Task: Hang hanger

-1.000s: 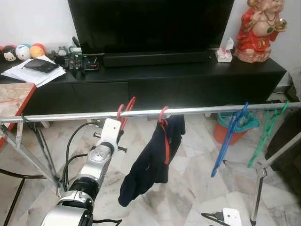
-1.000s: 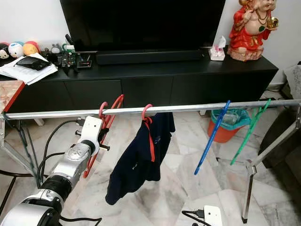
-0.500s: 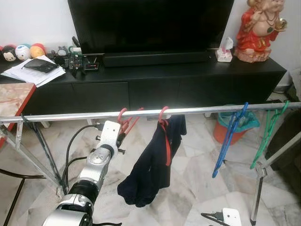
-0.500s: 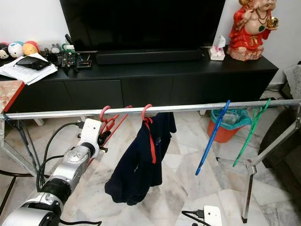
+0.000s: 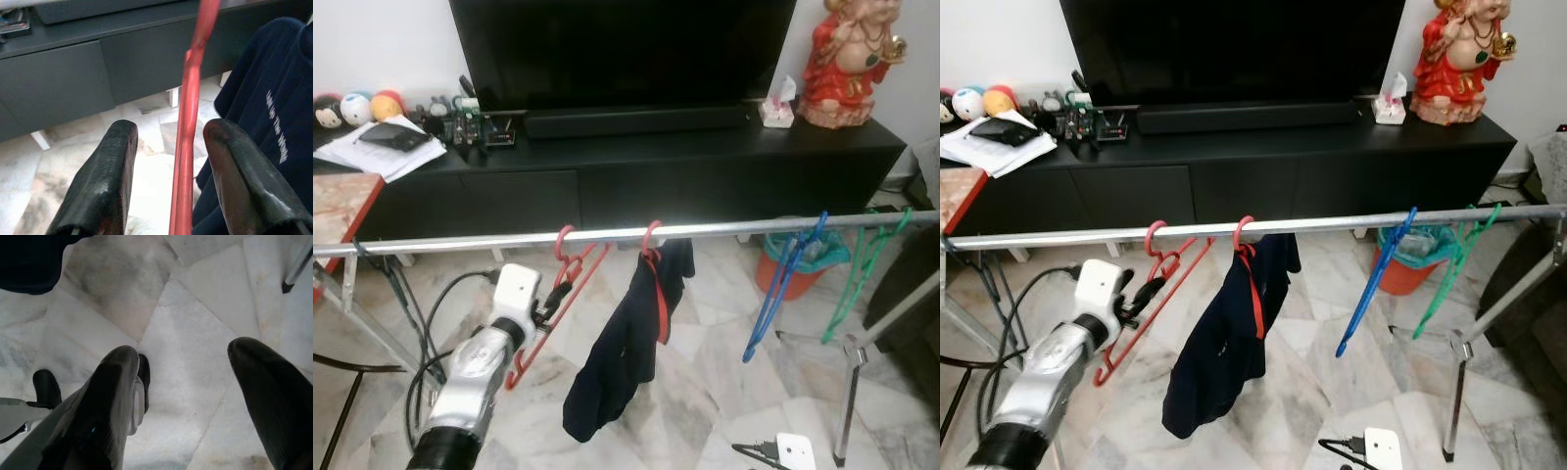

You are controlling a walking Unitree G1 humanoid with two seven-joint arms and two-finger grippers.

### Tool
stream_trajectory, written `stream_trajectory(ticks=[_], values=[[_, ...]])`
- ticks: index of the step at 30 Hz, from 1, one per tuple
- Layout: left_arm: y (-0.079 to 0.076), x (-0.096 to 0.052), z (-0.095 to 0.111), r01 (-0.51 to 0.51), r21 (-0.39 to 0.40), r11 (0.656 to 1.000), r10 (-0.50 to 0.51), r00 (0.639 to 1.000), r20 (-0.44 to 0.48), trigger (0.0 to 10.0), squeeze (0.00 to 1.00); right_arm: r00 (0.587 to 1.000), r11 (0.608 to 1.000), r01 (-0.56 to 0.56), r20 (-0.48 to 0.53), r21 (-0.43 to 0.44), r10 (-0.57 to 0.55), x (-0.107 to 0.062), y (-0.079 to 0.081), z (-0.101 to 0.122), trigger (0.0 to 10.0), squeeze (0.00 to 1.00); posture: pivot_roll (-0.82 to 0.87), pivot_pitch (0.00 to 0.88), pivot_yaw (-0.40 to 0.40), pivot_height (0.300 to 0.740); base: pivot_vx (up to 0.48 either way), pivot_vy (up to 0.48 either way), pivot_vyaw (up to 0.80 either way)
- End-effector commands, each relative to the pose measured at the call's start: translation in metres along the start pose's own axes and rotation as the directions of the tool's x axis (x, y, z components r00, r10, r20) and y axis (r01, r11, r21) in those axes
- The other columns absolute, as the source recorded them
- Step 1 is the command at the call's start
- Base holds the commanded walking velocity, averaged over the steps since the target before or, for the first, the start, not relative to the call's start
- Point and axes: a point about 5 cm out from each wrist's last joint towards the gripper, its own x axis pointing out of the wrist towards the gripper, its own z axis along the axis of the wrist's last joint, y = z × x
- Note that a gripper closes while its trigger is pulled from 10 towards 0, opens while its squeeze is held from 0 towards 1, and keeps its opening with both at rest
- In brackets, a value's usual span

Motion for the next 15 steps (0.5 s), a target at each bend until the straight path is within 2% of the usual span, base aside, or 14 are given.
stream_trajectory(ticks=[1,2,5,8,11,14,15], values=[[0.001,-0.003,0.005,0.013,-0.013,1.0,-0.013,1.0,0.018,10.0,1.0,1.0,1.0,0.003,-0.009,0.007,-0.003,-0.001,-0.002,-0.003,10.0,0.0,-0.02,0.0,-0.012,0.74,0.0,0.0,0.0],[0.005,-0.01,0.004,0.004,-0.021,1.0,-0.003,1.0,0.027,10.0,1.0,1.0,1.0,0.003,-0.009,0.005,-0.003,-0.001,-0.002,-0.003,10.0,0.0,-0.01,0.0,-0.016,0.74,0.0,0.0,0.0],[0.005,-0.018,0.006,0.016,-0.04,0.999,-0.014,0.998,0.055,10.0,1.0,1.0,1.0,0.003,-0.009,0.004,-0.003,-0.001,-0.003,-0.003,10.0,0.0,-0.01,0.0,-0.018,0.74,0.0,0.0,0.0],[0.001,-0.03,0.012,0.082,-0.083,0.993,-0.075,0.994,0.084,10.0,1.0,1.0,1.0,0.003,-0.01,0.001,-0.003,-0.001,-0.003,-0.003,10.0,0.0,0.0,0.0,-0.022,0.74,0.0,0.0,0.0],[-0.001,-0.04,0.012,0.133,-0.093,0.987,-0.127,0.989,0.071,10.0,1.0,1.0,1.0,0.002,-0.01,0.0,-0.002,-0.001,-0.004,-0.002,10.0,0.0,0.0,0.0,-0.023,0.74,0.0,0.0,0.0],[0.002,-0.054,0.003,0.175,-0.103,0.979,-0.174,0.985,0.017,10.0,1.0,1.0,1.0,0.002,-0.01,-0.001,-0.002,-0.001,-0.004,-0.002,10.0,0.0,0.01,0.0,-0.025,0.74,0.0,0.0,0.0],[0.002,-0.063,-0.005,0.203,-0.113,0.973,-0.208,0.978,-0.032,10.0,1.0,1.0,1.0,0.002,-0.011,-0.002,-0.002,-0.001,-0.004,-0.002,10.0,0.0,0.01,0.0,-0.027,0.74,0.0,0.0,0.0]])
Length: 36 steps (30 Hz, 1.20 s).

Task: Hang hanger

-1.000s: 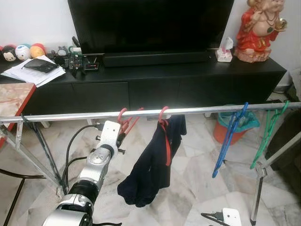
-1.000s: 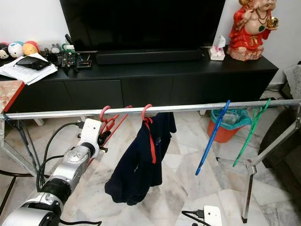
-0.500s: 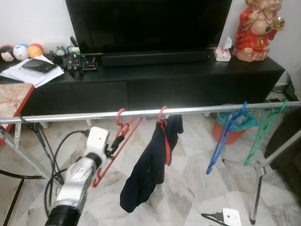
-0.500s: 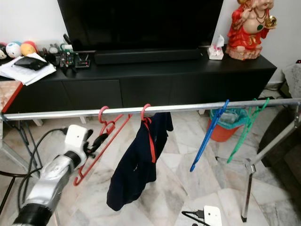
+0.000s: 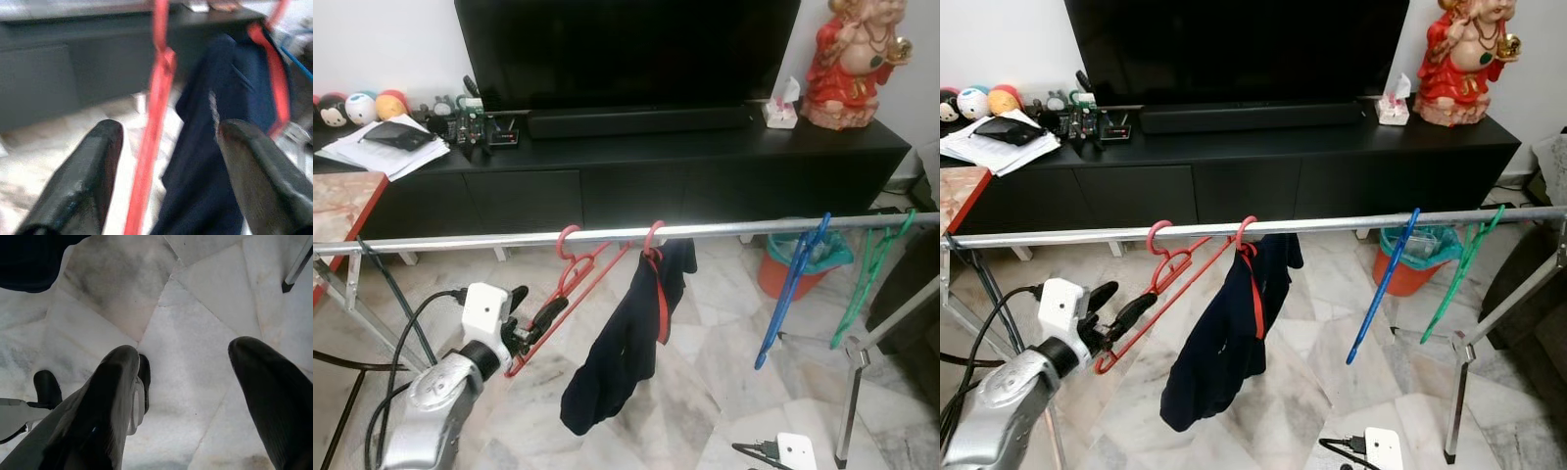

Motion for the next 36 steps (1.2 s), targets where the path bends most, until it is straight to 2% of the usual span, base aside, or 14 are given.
stream_trajectory(ticks=[1,6,7,8,9,15,16,17,19,20,23,26,28,36], values=[[-0.001,-0.009,-0.006,0.034,-0.018,0.999,-0.035,0.998,-0.05,10.0,1.0,1.0,1.0,0.004,-0.01,0.001,-0.004,-0.001,-0.002,-0.002,10.0,0.0,0.01,0.0,-0.027,0.74,0.0,0.0,0.0],[0.003,-0.037,-0.048,0.02,-0.008,1.0,-0.021,0.965,-0.262,10.0,0.95,1.0,1.0,0.003,-0.011,-0.002,-0.004,-0.001,-0.003,-0.002,10.0,0.0,0.02,0.0,-0.027,0.74,0.0,0.0,0.0],[0.006,-0.045,-0.062,-0.019,-0.007,1.0,0.016,0.947,-0.321,10.0,0.67,1.0,1.0,0.004,-0.011,-0.003,-0.004,-0.001,-0.003,-0.002,10.0,0.0,0.02,0.0,-0.029,0.74,0.0,0.0,0.0],[0.007,-0.049,-0.067,-0.029,0.006,1.0,0.029,0.935,-0.352,10.0,0.67,1.0,1.0,0.004,-0.011,-0.003,-0.004,-0.001,-0.003,-0.002,10.0,0.0,0.02,0.0,-0.029,0.74,0.0,0.0,0.0],[0.008,-0.056,-0.077,-0.041,0.005,0.999,0.039,0.912,-0.408,10.0,0.0,1.0,1.0,0.004,-0.012,-0.004,-0.004,-0.001,-0.003,-0.002,10.0,0.0,0.02,0.0,-0.03,0.74,0.0,0.0,0.0],[0.015,-0.07,-0.122,-0.15,0.031,0.988,0.14,0.804,-0.578,10.0,0.0,1.0,1.0,0.004,-0.014,-0.006,-0.004,-0.001,-0.003,-0.002,10.0,0.0,0.02,0.0,-0.033,0.74,0.0,0.0,0.0],[0.015,-0.07,-0.133,-0.181,0.052,0.982,0.174,0.763,-0.622,10.0,0.0,1.0,1.0,0.003,-0.014,-0.006,-0.003,-0.001,-0.003,-0.002,10.0,0.0,0.01,0.0,-0.038,0.74,0.0,0.0,0.0],[0.015,-0.07,-0.133,-0.181,0.052,0.982,0.174,0.763,-0.622,10.0,0.0,1.0,1.0,0.003,-0.014,-0.006,-0.003,-0.001,-0.003,-0.002,10.0,0.0,0.01,0.0,-0.038,0.74,0.0,0.0,0.0],[0.017,-0.07,-0.152,-0.324,0.061,0.944,0.272,0.66,-0.7,10.0,0.0,1.0,1.0,0.003,-0.013,-0.004,-0.003,-0.001,-0.003,-0.002,10.0,0.0,-0.01,0.0,-0.035,0.74,0.0,0.0,0.0],[0.017,-0.07,-0.152,-0.324,0.061,0.944,0.272,0.66,-0.7,10.0,0.0,1.0,1.0,0.003,-0.013,-0.004,-0.003,-0.001,-0.003,-0.002,10.0,0.0,-0.01,0.0,-0.035,0.74,0.0,0.0,0.0],[0.01,-0.068,-0.168,-0.462,0.029,0.886,0.327,0.58,-0.746,10.0,0.0,1.0,1.0,0.008,-0.01,0.01,-0.008,0.0,-0.002,-0.003,10.0,0.0,-0.04,0.0,-0.027,0.74,0.0,0.0,0.0],[0.003,-0.068,-0.177,-0.466,0.058,0.883,0.332,0.532,-0.778,10.0,0.0,1.0,1.0,0.008,-0.01,0.015,-0.008,0.0,0.0,-0.003,10.0,0.0,-0.06,0.0,-0.015,0.74,0.0,0.0,0.0],[-0.003,-0.069,-0.182,-0.421,0.089,0.902,0.315,0.506,-0.803,10.0,0.0,1.0,1.0,0.01,-0.011,0.023,-0.01,-0.001,0.001,-0.005,10.0,0.0,-0.08,0.0,0.003,0.74,0.0,0.0,0.0],[-0.004,-0.057,-0.18,-0.408,0.125,0.904,0.336,0.501,-0.798,10.0,0.0,1.0,0.999,0.014,-0.019,0.032,-0.014,-0.001,0.001,-0.009,10.0,0.0,-0.08,0.0,0.003,0.74,0.0,0.0,0.0]])
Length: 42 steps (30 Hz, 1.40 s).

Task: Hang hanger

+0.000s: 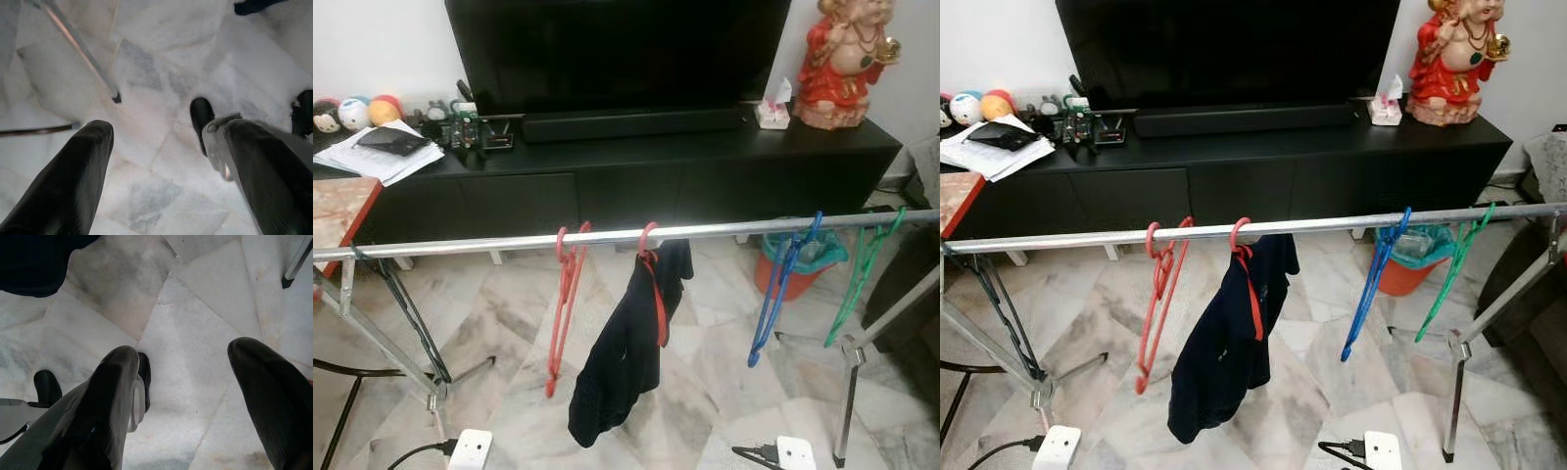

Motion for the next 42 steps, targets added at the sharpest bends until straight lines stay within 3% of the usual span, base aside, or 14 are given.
stream_trajectory(ticks=[1,6,28,42], values=[[-0.004,0.002,0.004,-0.005,0.025,1.0,0.005,1.0,0.004,10.0,0.0,1.0,1.0,0.008,-0.009,0.024,-0.008,-0.001,-0.001,-0.005,10.0,0.0,-0.08,0.0,0.001,0.74,0.0,0.0,0.0],[-0.01,0.003,0.008,0.006,0.037,0.999,-0.007,1.0,0.015,10.0,0.0,1.0,0.999,0.011,-0.01,0.035,-0.011,-0.001,-0.002,-0.007,10.0,0.0,-0.09,0.0,0.003,0.74,0.0,0.0,0.0],[-0.02,0.001,-0.02,0.019,0.029,0.999,-0.017,0.999,-0.049,10.0,0.0,0.999,1.0,0.015,-0.034,0.024,-0.015,-0.003,-0.002,-0.015,10.0,0.0,-0.08,0.0,-0.003,0.74,0.0,0.0,0.0],[-0.008,-0.004,-0.043,0.0,0.022,1.0,0.002,0.995,-0.099,10.0,0.0,0.999,1.0,0.014,-0.038,0.022,-0.014,-0.003,-0.003,-0.017,10.0,0.0,-0.08,0.0,-0.005,0.74,0.0,0.0,0.0]])
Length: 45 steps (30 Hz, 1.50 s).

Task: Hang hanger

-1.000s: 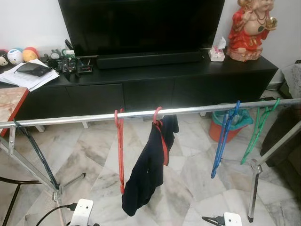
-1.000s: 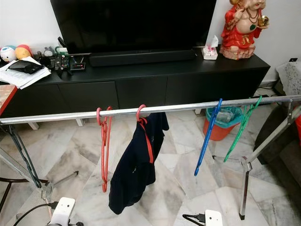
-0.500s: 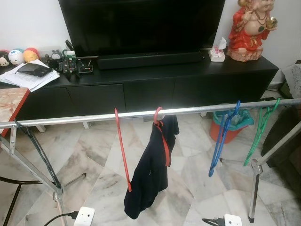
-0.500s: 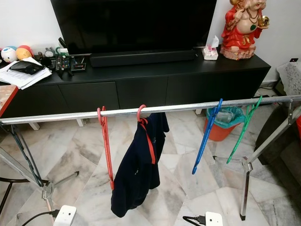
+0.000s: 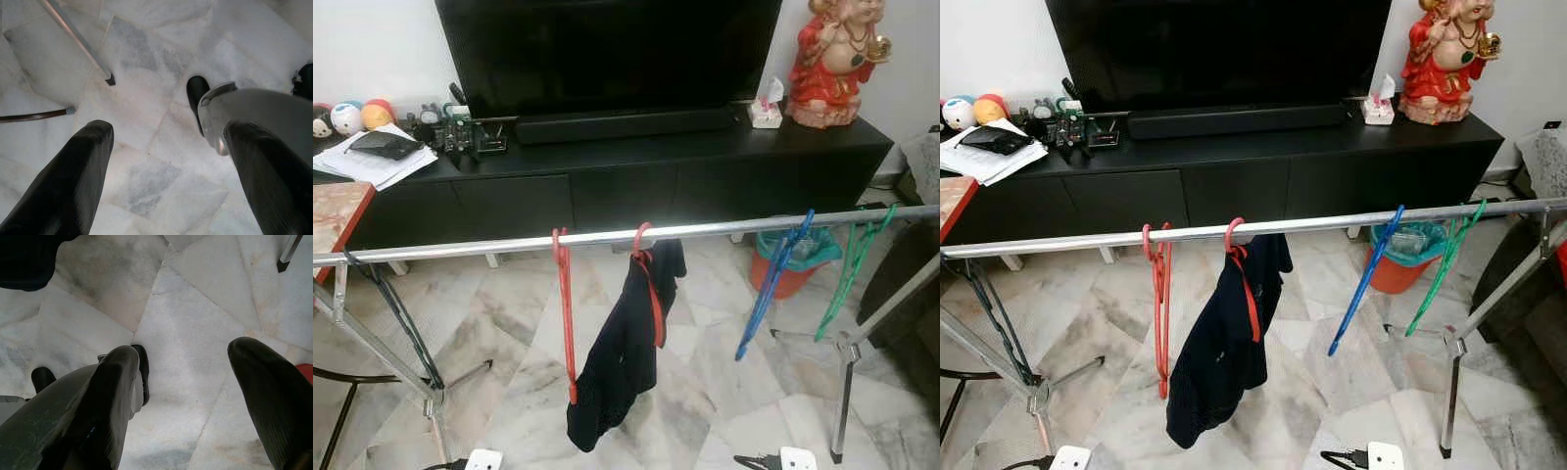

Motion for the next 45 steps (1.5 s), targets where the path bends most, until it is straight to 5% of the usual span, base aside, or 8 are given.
stream_trajectory(ticks=[1,45], values=[[0.005,-0.002,-0.012,-0.005,0.012,1.0,0.005,1.0,-0.03,10.0,0.0,1.0,1.0,-0.002,-0.016,0.004,0.002,-0.001,0.0,-0.005,10.0,0.0,-0.08,0.0,-0.003,0.74,0.0,0.0,0.0],[-0.005,0.0,-0.004,0.002,-0.007,1.0,-0.002,1.0,-0.007,10.0,0.0,1.0,0.999,-0.006,0.006,0.034,0.006,0.001,0.003,0.004,10.0,0.0,-0.07,0.0,-0.018,0.74,-0.235,0.0,0.0]])
